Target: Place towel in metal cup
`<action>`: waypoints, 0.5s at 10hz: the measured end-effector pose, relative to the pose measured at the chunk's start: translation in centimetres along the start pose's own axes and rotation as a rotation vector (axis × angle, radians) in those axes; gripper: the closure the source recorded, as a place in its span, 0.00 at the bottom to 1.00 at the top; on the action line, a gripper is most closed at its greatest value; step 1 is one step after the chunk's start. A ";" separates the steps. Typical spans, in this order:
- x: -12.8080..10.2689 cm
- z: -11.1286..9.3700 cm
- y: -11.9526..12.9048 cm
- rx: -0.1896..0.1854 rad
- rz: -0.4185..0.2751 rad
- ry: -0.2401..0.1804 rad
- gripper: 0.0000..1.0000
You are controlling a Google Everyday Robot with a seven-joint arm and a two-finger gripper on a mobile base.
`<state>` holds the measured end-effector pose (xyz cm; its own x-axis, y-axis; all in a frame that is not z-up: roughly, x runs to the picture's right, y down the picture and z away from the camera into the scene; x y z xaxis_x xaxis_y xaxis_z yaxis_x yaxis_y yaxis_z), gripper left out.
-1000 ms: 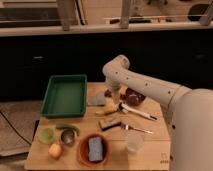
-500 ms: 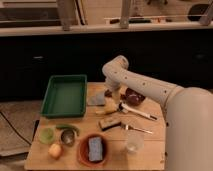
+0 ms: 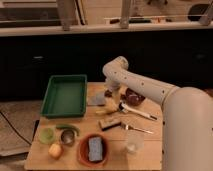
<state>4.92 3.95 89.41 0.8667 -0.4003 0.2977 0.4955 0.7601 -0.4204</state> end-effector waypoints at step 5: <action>-1.5 0.5 -1.6 0.020 -0.046 -0.028 0.20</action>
<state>2.84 3.59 90.02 0.8409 -0.4205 0.3407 0.5332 0.7513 -0.3888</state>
